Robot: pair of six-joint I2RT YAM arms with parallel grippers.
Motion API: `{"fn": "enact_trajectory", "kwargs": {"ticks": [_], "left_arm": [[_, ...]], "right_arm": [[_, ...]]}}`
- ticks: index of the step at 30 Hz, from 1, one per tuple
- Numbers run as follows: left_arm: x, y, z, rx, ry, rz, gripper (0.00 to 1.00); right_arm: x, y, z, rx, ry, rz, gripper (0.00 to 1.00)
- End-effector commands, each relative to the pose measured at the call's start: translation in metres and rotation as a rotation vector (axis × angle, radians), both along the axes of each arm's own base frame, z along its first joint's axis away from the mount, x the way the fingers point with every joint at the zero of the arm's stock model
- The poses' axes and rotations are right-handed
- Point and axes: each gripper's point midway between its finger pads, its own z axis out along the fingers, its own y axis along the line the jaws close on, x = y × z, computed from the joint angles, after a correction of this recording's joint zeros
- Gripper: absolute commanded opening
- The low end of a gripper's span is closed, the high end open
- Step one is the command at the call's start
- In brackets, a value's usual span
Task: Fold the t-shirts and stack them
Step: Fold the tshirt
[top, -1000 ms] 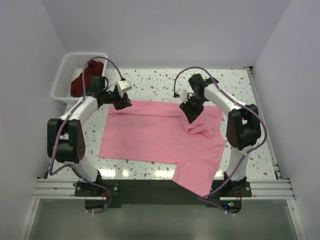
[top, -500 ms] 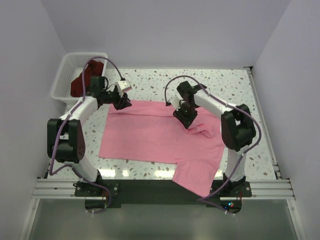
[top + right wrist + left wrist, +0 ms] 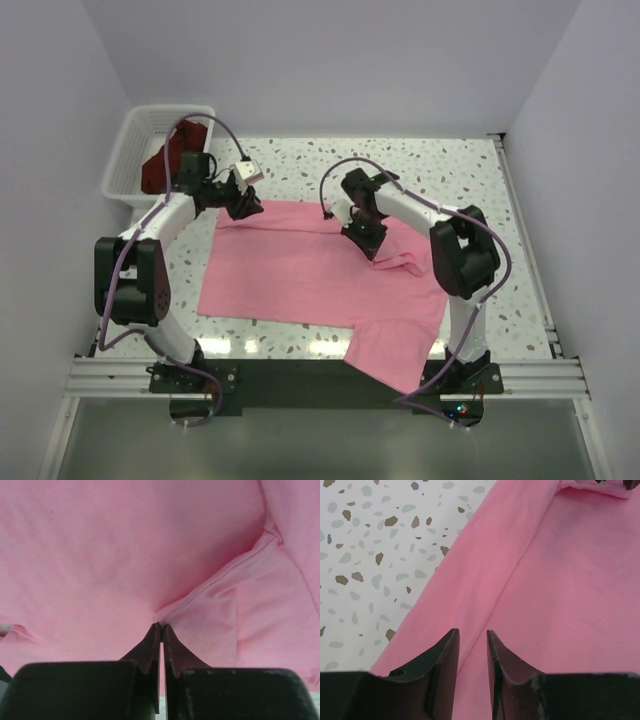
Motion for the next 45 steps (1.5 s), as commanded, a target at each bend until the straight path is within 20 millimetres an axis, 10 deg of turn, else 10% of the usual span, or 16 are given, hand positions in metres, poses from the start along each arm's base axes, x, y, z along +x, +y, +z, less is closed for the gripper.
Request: {"fn": "enact_trajectory", "kwargs": {"ticks": [1, 6, 11, 19, 30, 37, 45], "left_arm": [[-0.002, 0.002, 0.01, -0.014, -0.034, -0.022, 0.34], [0.001, 0.002, 0.009, -0.013, -0.024, -0.019, 0.34], [0.001, 0.002, 0.009, -0.014, -0.009, -0.013, 0.34], [0.016, 0.023, -0.003, -0.002, 0.116, 0.127, 0.33], [0.002, 0.059, -0.077, 0.17, 0.386, 0.354, 0.28], [0.004, 0.065, -0.129, 0.216, 0.561, 0.41, 0.27], [0.06, 0.066, -0.156, 0.208, 0.575, 0.438, 0.29]], "right_arm": [[0.003, 0.028, 0.024, 0.083, -0.007, -0.005, 0.0], [-0.01, 0.047, 0.017, 0.131, 0.113, -0.047, 0.0], [-0.027, 0.051, 0.019, 0.157, 0.203, -0.046, 0.55], [0.019, 0.008, 0.07, 0.27, 0.06, -0.179, 0.47], [0.065, -0.122, 0.011, -0.063, -0.093, -0.302, 0.49], [0.094, -0.141, -0.023, -0.116, -0.111, -0.318, 0.49], [0.172, -0.152, -0.038, -0.108, -0.203, -0.393, 0.49]]}}
